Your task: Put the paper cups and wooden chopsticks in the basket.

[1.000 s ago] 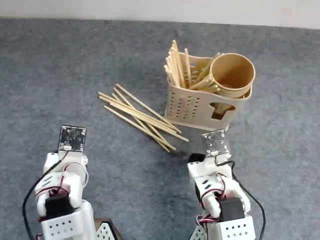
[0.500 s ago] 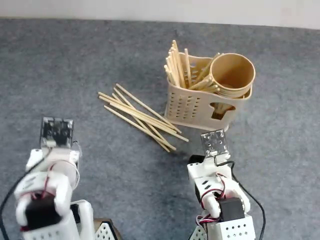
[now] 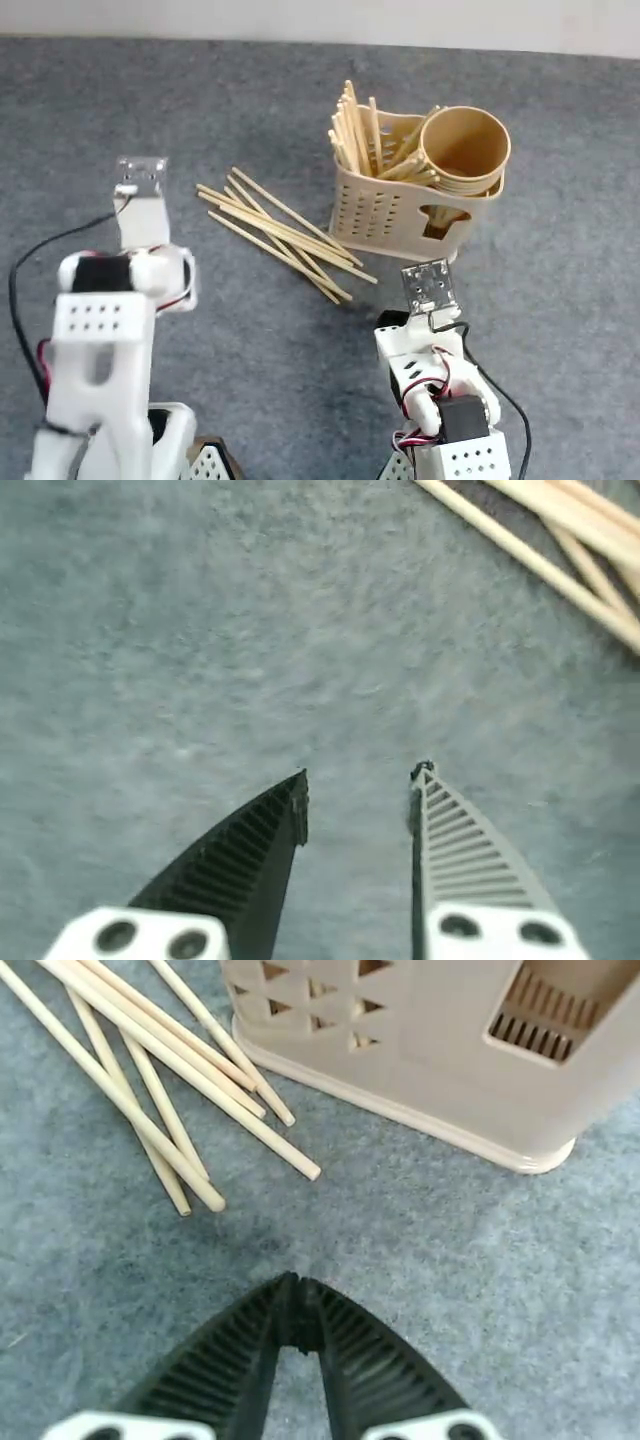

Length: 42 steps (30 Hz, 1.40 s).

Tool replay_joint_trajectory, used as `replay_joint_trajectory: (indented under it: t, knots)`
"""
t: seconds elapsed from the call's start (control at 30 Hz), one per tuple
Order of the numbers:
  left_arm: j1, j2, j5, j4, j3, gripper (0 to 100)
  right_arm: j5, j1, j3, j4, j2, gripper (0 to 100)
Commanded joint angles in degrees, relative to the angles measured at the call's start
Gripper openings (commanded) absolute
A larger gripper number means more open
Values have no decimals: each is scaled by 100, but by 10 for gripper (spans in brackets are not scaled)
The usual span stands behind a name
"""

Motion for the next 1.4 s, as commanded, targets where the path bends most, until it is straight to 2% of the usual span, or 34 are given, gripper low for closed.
replay_joint_trajectory:
  t: [0.0, 0.13, 0.3, 0.43, 0.87, 1.37]
  knots:
    - [409, 655, 993, -360, -611, 176, -18, -13, 884, 31, -92, 5]
    - [488, 1086, 1644, -1046, -637, 176, -18, -13, 884, 31, -92, 5]
    - [637, 1569, 2084, -1785, -637, 176, -18, 13, 884, 31, -92, 5]
    - [998, 1982, 2295, -2163, -646, 175, -18, 251, 884, -13, -92, 5]
    - [1789, 3204, 2611, -3464, -664, 172, -18, 259, 884, -22, -92, 5]
    - [1763, 5297, 2620, -3543, -2026, 164, -18, 259, 884, -22, -92, 5]
